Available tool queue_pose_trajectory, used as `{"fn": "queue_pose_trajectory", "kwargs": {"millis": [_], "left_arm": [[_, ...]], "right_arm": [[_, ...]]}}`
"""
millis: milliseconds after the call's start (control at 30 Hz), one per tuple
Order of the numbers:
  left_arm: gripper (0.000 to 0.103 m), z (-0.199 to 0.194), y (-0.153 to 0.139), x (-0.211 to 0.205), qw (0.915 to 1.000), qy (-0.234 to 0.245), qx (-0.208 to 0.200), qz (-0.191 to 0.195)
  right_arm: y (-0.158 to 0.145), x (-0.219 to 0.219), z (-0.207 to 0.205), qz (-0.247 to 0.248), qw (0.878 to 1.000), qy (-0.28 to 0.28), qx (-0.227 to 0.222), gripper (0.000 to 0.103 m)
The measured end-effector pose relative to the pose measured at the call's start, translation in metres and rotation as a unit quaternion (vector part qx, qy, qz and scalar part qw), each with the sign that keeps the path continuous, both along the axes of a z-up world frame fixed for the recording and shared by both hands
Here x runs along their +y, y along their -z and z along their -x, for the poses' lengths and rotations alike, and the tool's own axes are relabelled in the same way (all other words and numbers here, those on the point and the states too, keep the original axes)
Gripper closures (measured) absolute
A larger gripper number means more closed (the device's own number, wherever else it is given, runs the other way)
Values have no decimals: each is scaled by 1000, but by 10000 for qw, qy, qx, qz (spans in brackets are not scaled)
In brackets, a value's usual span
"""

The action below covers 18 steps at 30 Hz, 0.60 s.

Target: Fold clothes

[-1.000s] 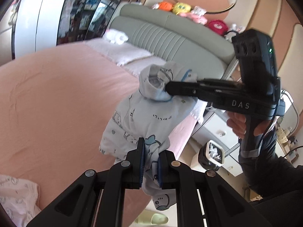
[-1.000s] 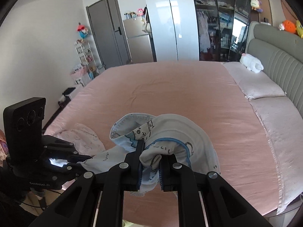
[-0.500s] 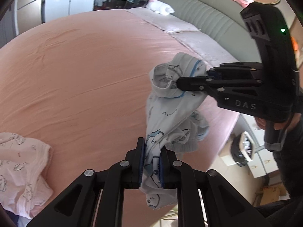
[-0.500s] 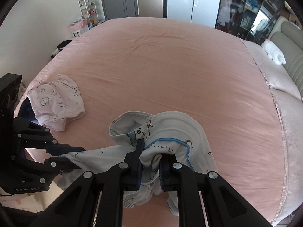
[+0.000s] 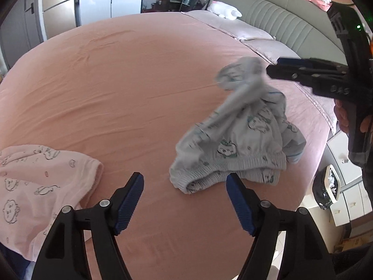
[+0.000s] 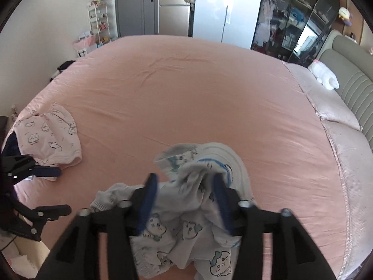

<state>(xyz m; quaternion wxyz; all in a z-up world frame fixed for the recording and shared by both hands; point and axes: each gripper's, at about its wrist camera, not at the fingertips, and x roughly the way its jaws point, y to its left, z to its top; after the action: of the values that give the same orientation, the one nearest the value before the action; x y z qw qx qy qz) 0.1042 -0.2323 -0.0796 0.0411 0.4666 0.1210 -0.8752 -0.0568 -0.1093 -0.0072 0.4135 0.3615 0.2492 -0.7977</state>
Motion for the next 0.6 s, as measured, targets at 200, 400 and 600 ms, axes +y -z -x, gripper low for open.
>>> {"fn": "queue_pose_trajectory", "kwargs": {"millis": [200,400,600], "left_arm": [[31,3,21,14,9997,171,-127,134],[31,10,39,15,9986,172,-247,442],[35,20,48,2,9997,-16,-194,171]], "right_arm": [[-1,20,-1,359,9994,21,-16,30],[17,51,-20,538,9981,261,155,30],[57,82,-38,500,9972,559,-24,31]]}}
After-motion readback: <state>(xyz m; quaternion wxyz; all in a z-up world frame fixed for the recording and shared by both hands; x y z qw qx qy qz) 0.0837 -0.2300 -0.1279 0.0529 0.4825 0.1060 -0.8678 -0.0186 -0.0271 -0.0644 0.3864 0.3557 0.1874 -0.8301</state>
